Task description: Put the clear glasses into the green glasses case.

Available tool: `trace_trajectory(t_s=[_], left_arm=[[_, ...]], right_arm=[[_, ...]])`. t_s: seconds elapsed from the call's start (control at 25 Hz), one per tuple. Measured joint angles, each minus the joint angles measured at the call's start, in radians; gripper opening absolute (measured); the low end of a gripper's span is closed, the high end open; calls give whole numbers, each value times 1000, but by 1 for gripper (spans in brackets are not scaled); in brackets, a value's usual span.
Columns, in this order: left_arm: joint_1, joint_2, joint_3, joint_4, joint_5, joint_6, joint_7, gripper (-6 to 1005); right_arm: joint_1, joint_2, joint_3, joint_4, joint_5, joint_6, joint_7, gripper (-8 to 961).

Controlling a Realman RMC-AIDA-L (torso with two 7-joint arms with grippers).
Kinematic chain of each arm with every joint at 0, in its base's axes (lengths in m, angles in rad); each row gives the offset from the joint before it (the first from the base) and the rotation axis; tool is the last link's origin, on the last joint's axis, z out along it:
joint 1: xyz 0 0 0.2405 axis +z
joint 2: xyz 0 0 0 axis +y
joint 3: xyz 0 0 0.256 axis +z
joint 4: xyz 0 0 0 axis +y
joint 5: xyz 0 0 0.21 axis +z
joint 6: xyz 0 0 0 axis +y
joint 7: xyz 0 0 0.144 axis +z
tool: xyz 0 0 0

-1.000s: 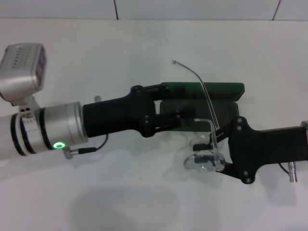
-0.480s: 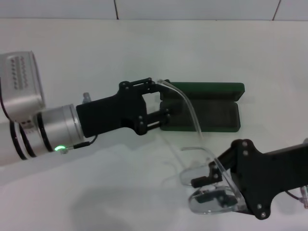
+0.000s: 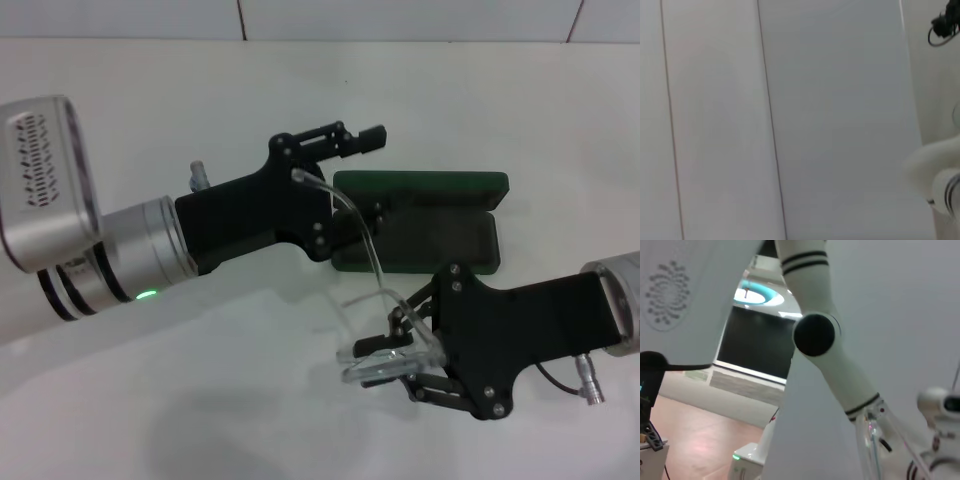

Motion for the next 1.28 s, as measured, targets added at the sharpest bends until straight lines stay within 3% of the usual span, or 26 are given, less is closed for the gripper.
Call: trace_trajectory(t_s=[0.48, 1.28], left_arm=[[26, 2, 0, -38, -55, 110, 131, 589], [32, 5, 26, -38, -45, 115, 160, 588]], right_arm=[[-3, 0, 8, -4, 4, 99, 104, 186], [-5, -5, 8, -8, 31, 147, 137, 196]])
